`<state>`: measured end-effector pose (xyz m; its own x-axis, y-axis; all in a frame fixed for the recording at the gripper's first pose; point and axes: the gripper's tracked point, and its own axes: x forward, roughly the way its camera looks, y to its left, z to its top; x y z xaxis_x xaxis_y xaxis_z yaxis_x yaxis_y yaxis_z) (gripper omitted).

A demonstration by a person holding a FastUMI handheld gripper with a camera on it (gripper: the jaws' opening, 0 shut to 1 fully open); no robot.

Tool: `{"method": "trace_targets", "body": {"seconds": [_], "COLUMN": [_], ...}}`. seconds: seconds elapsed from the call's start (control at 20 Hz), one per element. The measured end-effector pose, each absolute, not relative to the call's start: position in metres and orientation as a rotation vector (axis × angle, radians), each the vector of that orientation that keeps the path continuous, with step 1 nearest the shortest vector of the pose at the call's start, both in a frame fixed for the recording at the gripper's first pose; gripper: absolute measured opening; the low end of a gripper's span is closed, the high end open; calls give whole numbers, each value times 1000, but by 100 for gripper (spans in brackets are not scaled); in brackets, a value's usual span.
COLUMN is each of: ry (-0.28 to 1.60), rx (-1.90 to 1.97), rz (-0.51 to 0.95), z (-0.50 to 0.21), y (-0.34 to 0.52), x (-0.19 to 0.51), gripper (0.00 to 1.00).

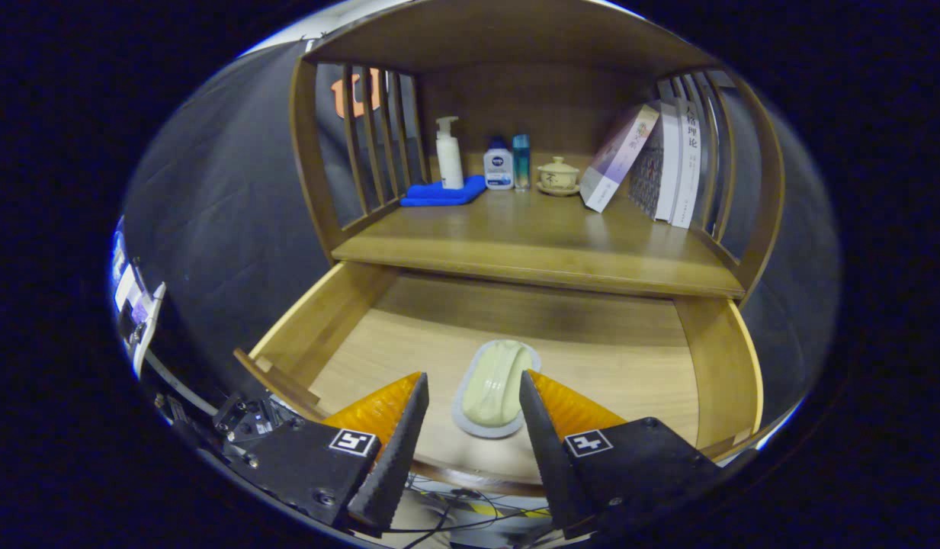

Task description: Pull open the drawer, take out the items inside it, and place them on the countertop above the cabinet.

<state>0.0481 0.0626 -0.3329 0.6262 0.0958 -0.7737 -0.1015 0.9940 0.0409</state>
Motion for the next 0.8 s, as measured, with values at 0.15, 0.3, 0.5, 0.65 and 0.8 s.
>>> {"method": "trace_targets", "body": {"seconds": [0.15,0.3,0.5,0.65,0.8], "ry": [953,1009,1089,1147,1177], "rx": [3,-8,-32,-26,-20], "rz": [108,101,104,87,80], "z": [-348,-363,-381,-395,-401], "y": [58,51,51,51,50], "x": [63,79,89,91,95], "gripper": [76,76,76,75,66]}}
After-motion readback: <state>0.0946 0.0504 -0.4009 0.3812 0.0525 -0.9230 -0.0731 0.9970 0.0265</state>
